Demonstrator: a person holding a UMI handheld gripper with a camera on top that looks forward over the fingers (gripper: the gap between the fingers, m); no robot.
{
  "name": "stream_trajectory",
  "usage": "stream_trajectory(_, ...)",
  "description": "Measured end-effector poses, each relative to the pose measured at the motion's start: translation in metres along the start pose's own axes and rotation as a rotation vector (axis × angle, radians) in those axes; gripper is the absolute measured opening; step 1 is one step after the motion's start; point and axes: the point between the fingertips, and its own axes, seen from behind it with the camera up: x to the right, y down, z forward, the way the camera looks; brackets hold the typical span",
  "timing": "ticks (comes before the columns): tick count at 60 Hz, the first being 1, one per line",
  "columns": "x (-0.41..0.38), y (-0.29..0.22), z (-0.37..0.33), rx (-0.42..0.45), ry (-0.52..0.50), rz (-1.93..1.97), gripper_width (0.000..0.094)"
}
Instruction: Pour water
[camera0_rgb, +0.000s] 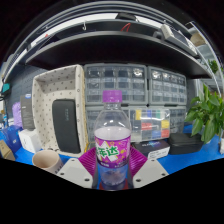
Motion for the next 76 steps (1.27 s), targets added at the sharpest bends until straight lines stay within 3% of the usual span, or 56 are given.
stream_trajectory(6,0.003,0.000,0.000,-0.023,0.009,-0.004,0.0502)
stream_trajectory(11,0.003,0.018,-0.001,-0.104,0.018,0.000,0.0701)
stream_trajectory(14,0.007,0.029,-0.005,-0.146,0.037,-0.005,0.0726)
stream_trajectory(36,-0.010,0.048,-0.144,-0.285,0.090,0.012,0.0718)
stream_trajectory(60,-0.048,-0.052,-0.247,-0.218,0.084,0.002,0.0715)
stream_trajectory(76,-0.059,-0.062,-0.279,-0.206,0.082,0.004,0.0716)
